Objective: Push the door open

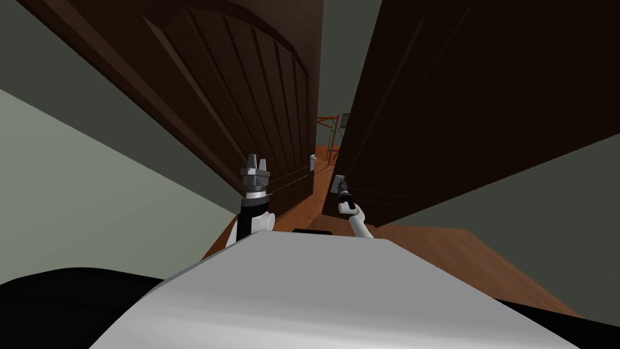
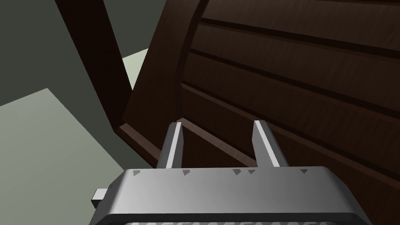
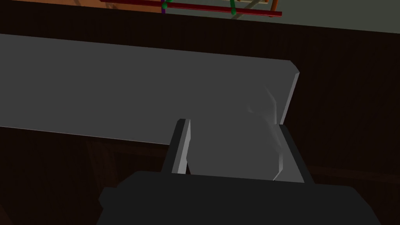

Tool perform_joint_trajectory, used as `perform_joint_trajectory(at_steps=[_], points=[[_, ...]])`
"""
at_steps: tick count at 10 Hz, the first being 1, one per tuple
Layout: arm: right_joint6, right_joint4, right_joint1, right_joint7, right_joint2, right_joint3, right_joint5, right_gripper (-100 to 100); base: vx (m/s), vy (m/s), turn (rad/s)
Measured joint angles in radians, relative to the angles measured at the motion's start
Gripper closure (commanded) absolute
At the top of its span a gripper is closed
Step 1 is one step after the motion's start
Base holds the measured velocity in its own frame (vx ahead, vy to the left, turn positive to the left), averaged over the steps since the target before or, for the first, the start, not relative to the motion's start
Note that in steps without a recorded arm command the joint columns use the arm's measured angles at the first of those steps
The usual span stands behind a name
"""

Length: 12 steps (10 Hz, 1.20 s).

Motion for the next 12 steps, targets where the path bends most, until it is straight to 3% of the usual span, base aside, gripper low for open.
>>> perform_joint_trajectory(at_steps=[2,3,4,5,6,10,12], points=[[0.007,-0.025,0.008,0.016,0.006,-0.024,-0.002,100,0.042,-0.006,0.084],[-0.003,0.005,-0.013,0.03,-0.002,-0.054,-0.008,100,0.032,-0.016,0.005],[0.0,-0.022,0.005,0.037,-0.002,-0.066,-0.009,100,0.038,-0.029,0.033],[-0.007,-0.022,0.0,0.043,-0.013,-0.087,-0.014,100,0.05,-0.033,0.147],[-0.019,-0.008,-0.015,0.058,-0.014,-0.118,-0.019,-100,-0.111,0.074,-0.016],[-0.005,-0.011,-0.004,0.055,-0.006,-0.124,-0.028,-100,-0.21,0.163,-0.071],[-0.001,-0.002,-0.004,0.054,0.011,-0.13,-0.033,-100,-0.211,0.189,-0.05]])
